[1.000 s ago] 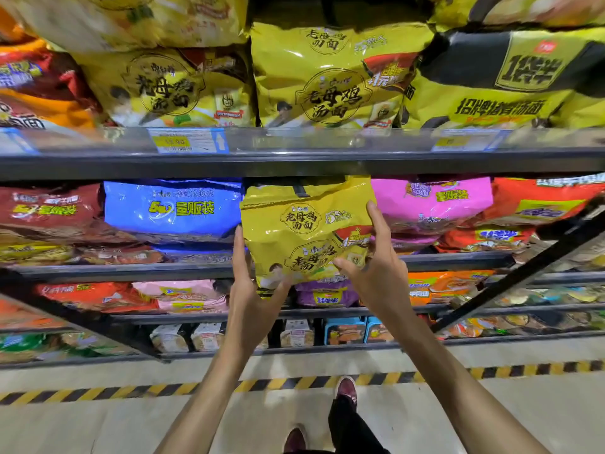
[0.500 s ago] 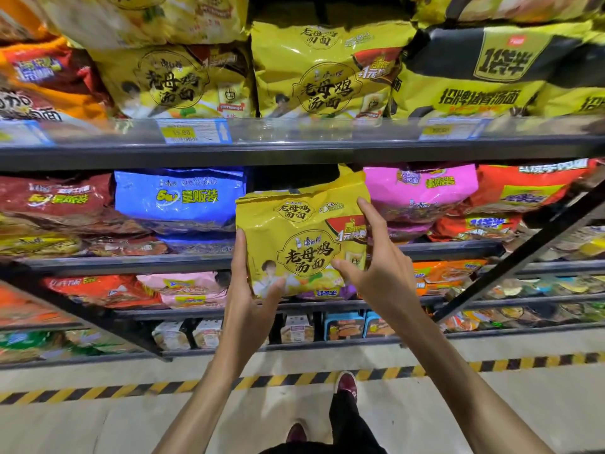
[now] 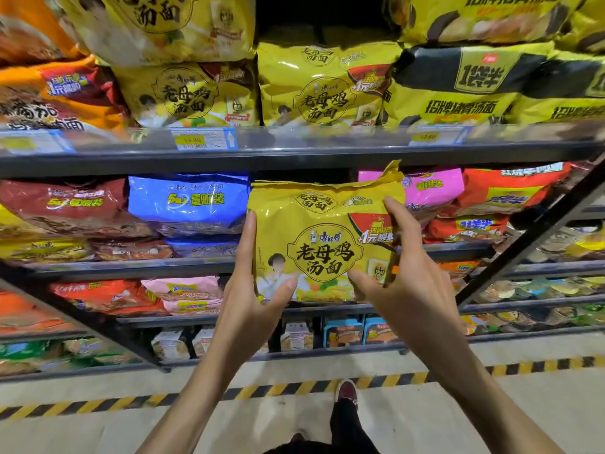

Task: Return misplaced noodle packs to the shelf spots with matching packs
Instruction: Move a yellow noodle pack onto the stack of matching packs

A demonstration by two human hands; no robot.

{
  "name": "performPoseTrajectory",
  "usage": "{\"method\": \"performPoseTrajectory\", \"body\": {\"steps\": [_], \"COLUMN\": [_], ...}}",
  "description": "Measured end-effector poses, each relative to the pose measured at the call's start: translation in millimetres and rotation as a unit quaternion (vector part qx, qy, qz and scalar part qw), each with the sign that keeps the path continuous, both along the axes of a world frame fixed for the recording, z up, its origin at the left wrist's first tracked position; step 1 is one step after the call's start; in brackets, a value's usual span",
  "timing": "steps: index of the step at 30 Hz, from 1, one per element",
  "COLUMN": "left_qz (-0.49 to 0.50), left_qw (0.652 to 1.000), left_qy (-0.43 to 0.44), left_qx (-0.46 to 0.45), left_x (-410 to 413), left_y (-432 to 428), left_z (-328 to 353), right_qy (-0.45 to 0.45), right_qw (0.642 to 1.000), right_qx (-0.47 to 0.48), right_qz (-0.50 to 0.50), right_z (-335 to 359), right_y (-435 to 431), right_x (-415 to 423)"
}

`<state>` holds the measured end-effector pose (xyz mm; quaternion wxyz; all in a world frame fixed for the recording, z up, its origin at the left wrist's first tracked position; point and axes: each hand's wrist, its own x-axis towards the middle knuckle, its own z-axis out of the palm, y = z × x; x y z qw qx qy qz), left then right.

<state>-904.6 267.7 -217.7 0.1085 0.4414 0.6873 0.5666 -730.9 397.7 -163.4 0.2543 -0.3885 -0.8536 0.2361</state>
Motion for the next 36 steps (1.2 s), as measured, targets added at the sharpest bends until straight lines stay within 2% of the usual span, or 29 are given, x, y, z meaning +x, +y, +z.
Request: {"method": "performPoseTrajectory", "body": {"steps": [3, 20, 28, 36], "left_qz": [-0.004, -0.035, 0.011, 0.076], "left_qw": [0.999, 0.978, 0.954, 0.935], "left_qy": [0.037, 0.150, 0.201, 0.243], "left_qx": [0.006, 0.139, 0.223, 0.248], "left_x": [3, -5, -34, -60], "left_y": [6, 68, 88, 119], "left_z": [17, 128, 171, 166], "right_qy": [-0.003, 0.138, 0.212, 0.270], "right_qw": [1.000, 0.971, 0.941, 0.914], "right_qx": [0.012, 0.196, 0.264, 0.290], "right_qz": [0.005, -0.018, 0.023, 0.084], "right_z": [23, 118, 157, 153], "right_y": [-1, 35, 69, 121], "right_x": [10, 13, -28, -70]}}
